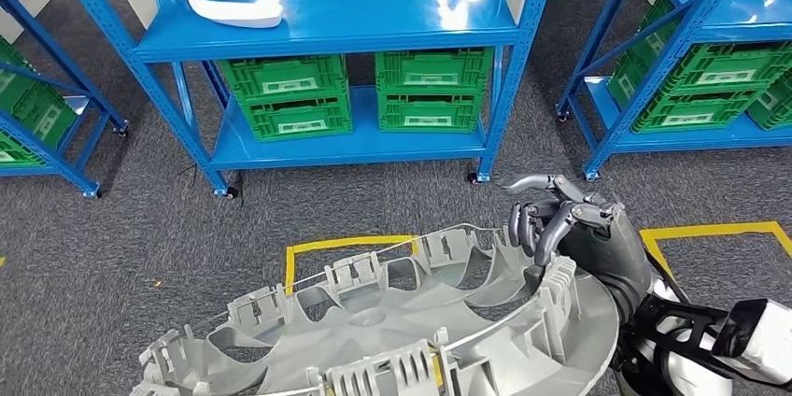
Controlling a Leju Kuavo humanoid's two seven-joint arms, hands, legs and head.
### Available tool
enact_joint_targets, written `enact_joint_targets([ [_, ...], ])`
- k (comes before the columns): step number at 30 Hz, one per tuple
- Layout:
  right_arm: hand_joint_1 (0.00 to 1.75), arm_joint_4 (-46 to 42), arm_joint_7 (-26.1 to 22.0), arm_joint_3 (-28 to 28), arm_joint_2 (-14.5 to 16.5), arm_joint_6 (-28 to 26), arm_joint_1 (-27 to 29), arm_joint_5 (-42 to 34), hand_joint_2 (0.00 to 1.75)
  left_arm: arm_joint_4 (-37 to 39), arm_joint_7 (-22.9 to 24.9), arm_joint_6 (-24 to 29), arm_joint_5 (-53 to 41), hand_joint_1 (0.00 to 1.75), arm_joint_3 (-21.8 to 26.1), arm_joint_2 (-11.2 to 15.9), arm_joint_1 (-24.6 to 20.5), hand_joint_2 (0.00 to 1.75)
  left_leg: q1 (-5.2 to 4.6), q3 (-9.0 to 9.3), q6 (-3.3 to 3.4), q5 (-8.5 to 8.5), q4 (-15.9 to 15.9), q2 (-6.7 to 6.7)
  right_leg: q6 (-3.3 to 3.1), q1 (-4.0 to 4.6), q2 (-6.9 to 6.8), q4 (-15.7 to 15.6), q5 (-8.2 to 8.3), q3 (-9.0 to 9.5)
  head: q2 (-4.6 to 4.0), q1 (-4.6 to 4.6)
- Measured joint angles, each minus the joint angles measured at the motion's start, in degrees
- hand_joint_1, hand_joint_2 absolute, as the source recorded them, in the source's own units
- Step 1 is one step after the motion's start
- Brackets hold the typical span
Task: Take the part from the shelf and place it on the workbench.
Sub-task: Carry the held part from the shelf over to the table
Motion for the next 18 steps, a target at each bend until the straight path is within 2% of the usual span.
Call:
enact_joint_targets([
  [1, 1.75, -0.01, 0.02, -0.01, 0.0, -0.02, -0.1, -0.02, 1.75, -0.26, 0.12, 0.13, 0.29, 0.0, -0.05, 0.02, 0.03, 0.0, -0.18, 2.15, 0.37, -0.68, -3.32, -0.14, 0.39, 0.04, -0.04, 0.02, 0.47, -0.24, 0.0, 0.02],
  [2, 1.75, -0.02, 0.09, -0.01, 0.01, -0.04, -0.22, -0.05, 1.75, -0.5, 0.27, 0.27, 0.61, 0.0, -0.11, 0.04, 0.11, 0.0, -0.42, 3.21, 0.75, -1.34, -5.24, -0.22, 0.81, 0.01, -0.09, -0.05, 0.96, -0.39, 0.01, 0.01],
  [4, 1.75, -0.06, 0.37, -0.01, 0.04, -0.09, -0.47, -0.1, 1.75, -0.92, 0.62, 0.52, 1.21, 0.0, -0.25, 0.02, 0.43, 0.0, -0.65, 2.75, 1.65, -0.64, -6.07, -0.03, 1.56, -0.15, -0.14, -0.18, 1.72, -0.67, 0.0, 0.0],
  [5, 1.75, -0.08, 0.55, -0.02, 0.06, -0.11, -0.55, -0.13, 1.75, -1.11, 0.74, 0.62, 1.44, 0.0, -0.33, 0.0, 0.57, 0.0, -0.62, 2.23, 2.19, 0.03, -6.31, 0.12, 1.6, -0.22, -0.11, 0.29, 1.17, -1.05, 0.0, 0.03],
  [6, 1.75, -0.1, 0.74, -0.04, 0.08, -0.13, -0.64, -0.15, 1.75, -1.27, 0.83, 0.67, 1.59, 0.0, -0.41, -0.02, 0.67, 0.0, -0.54, 1.53, 2.7, 0.83, -6.56, 0.27, 1.38, -0.23, -0.09, 1.69, -0.41, -1.69, -0.01, 0.16],
  [7, 1.75, -0.1, 0.95, -0.07, 0.09, -0.14, -0.71, -0.2, 1.75, -1.38, 0.88, 0.68, 1.69, 0.0, -0.53, -0.04, 0.74, 0.0, -0.47, 0.8, 3.06, 1.63, -6.69, 0.4, 0.94, -0.24, -0.07, 4.35, -3.01, -2.59, -0.01, 0.28],
  [9, 1.75, -0.1, 1.34, -0.15, 0.14, -0.15, -0.82, -0.32, 1.75, -1.51, 1.03, 0.67, 1.91, 0.0, -0.76, -0.07, 0.89, 0.0, -0.71, -1.06, 3.4, 3.13, -6.61, 0.48, 0.49, -0.21, -0.04, 11.75, -8.15, -4.46, -0.01, 0.51],
  [10, 1.75, -0.1, 1.49, -0.2, 0.16, -0.15, -0.84, -0.38, 1.75, -1.52, 1.1, 0.67, 2.02, 0.0, -0.86, -0.08, 0.95, 0.0, -0.83, -1.99, 3.44, 3.92, -6.55, 0.52, 0.74, -0.22, -0.03, 15.07, -9.22, -4.87, -0.01, 0.54],
  [11, 1.75, -0.1, 1.58, -0.25, 0.17, -0.15, -0.88, -0.41, 1.75, -1.53, 1.14, 0.67, 2.12, 0.0, -0.95, -0.09, 0.99, 0.0, -0.94, -2.96, 3.45, 4.69, -6.44, 0.54, 1.3, -0.22, -0.02, 16.9, -8.85, -4.55, -0.01, 0.56],
  [12, 1.75, -0.1, 1.66, -0.28, 0.17, -0.15, -0.94, -0.44, 1.75, -1.53, 1.19, 0.67, 2.2, 0.0, -1.03, -0.09, 1.03, 0.0, -1.01, -3.93, 3.4, 5.44, -6.28, 0.56, 1.93, -0.22, -0.02, 16.74, -7.55, -3.29, -0.01, 0.59],
  [13, 1.75, -0.1, 1.73, -0.32, 0.18, -0.15, -1.04, -0.48, 1.75, -1.53, 1.2, 0.67, 2.26, 0.0, -1.15, -0.1, 1.07, 0.0, -1.06, -4.93, 3.29, 6.1, -6.03, 0.55, 2.39, -0.2, -0.03, 14.5, -6.09, -1.04, -0.01, 0.59],
  [14, 1.75, -0.12, 1.8, -0.37, 0.18, -0.14, -1.18, -0.51, 1.75, -1.55, 1.22, 0.68, 2.32, 0.0, -1.3, -0.1, 1.13, 0.0, -1.13, -5.84, 3.13, 6.64, -5.68, 0.53, 2.48, -0.15, -0.03, 10.53, -5.29, 2.03, -0.01, 0.59],
  [15, 1.75, -0.2, 1.85, -0.44, 0.19, -0.14, -1.33, -0.55, 1.75, -1.59, 1.26, 0.67, 2.4, 0.0, -1.46, -0.11, 1.22, 0.0, -1.23, -6.6, 2.91, 7.1, -5.23, 0.51, 2.22, -0.02, -0.03, 5.6, -5.57, 5.38, -0.01, 0.57],
  [16, 1.75, -0.3, 1.89, -0.55, 0.21, -0.15, -1.42, -0.57, 1.75, -1.65, 1.28, 0.63, 2.49, 0.0, -1.62, -0.12, 1.32, 0.0, -1.32, -7.17, 2.66, 7.61, -4.89, 0.49, 1.79, 0.15, -0.02, 1.66, -6.28, 7.76, 0.0, 0.55],
  [17, 1.75, -0.43, 1.9, -0.7, 0.26, -0.15, -1.46, -0.61, 1.75, -1.71, 1.31, 0.54, 2.57, 0.0, -1.75, -0.12, 1.42, 0.0, -1.34, -7.59, 2.37, 8.14, -4.68, 0.49, 1.34, 0.34, 0.0, -0.97, -7.05, 9.1, 0.0, 0.55],
  [18, 1.75, -0.55, 1.9, -0.88, 0.32, -0.15, -1.44, -0.67, 1.75, -1.77, 1.32, 0.43, 2.63, 0.0, -1.83, -0.13, 1.56, 0.0, -1.32, -7.92, 2.04, 8.71, -4.6, 0.48, 0.92, 0.51, 0.01, -2.15, -7.35, 9.37, 0.0, 0.52],
])
